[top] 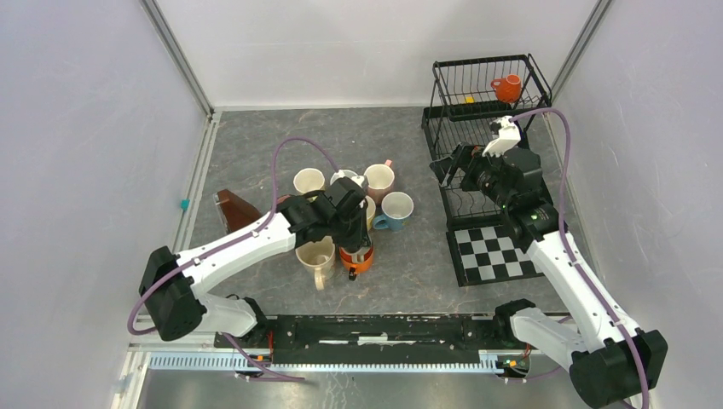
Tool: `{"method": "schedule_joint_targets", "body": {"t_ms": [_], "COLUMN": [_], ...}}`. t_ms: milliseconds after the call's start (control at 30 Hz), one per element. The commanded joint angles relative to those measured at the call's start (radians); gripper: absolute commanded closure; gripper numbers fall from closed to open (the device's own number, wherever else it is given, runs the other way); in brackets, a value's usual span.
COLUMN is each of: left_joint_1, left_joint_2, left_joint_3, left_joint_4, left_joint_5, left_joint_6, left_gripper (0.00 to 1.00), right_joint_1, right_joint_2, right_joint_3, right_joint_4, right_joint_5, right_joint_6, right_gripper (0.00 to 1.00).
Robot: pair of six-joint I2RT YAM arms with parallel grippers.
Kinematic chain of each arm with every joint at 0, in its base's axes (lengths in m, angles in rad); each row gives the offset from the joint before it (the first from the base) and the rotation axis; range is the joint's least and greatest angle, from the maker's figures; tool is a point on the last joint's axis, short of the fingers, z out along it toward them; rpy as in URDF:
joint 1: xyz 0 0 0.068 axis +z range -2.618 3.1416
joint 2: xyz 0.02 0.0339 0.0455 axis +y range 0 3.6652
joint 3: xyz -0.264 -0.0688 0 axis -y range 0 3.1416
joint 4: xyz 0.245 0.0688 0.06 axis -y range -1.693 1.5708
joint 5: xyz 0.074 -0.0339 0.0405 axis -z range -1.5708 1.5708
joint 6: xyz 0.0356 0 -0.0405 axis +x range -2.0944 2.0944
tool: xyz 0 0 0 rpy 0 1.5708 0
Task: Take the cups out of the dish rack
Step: Place the cup into the cup.
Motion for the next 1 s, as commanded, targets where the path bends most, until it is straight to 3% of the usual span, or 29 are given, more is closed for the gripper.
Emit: {"method": "schedule_joint_targets", "body": {"t_ms": [0, 567, 967], "left_joint_1": [-0.003, 0.009, 0.022], "left_joint_2": [0.015, 0.082, 0.11], "left_joint_3": [0.056, 0.066, 0.053], "left_joint_4": [0.01, 0.006, 0.027], "left_joint_5": [-0.036, -0.054, -0.056], "left_joint_6": [0.04, 0.037, 0.049], "left_gripper": [0.98, 0.97, 0.91], "right_joint_1": [-0.006, -0.007, -0.008], "right_joint_2": [-0.011, -0.005, -0.005], "right_joint_3": [-0.007, -0.025, -0.043], "right_joint_4": [0.029, 0.047, 0.06], "right_joint_5": [-0.017, -0.037, -0.037], "right_joint_6": [-0.021, -0.014, -0.01], "right_gripper": [0.02, 0.02, 0.02]}}
